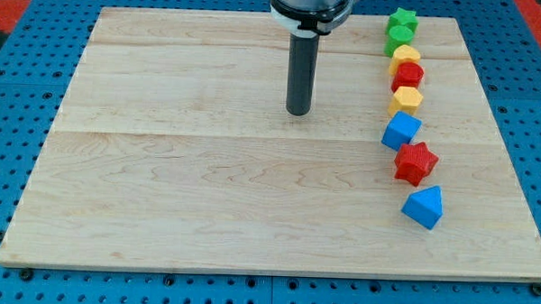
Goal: Push the arm right beside the triangle
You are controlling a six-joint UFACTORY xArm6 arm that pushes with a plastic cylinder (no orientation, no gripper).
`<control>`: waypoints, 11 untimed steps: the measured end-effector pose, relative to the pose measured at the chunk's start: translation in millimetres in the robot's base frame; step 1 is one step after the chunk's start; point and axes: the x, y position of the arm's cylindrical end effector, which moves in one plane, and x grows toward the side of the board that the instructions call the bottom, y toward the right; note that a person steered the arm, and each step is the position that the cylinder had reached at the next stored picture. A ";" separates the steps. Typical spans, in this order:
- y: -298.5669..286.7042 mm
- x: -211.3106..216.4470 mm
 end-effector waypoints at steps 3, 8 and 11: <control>0.0 0.2; -10.1 177.3; 120.1 224.0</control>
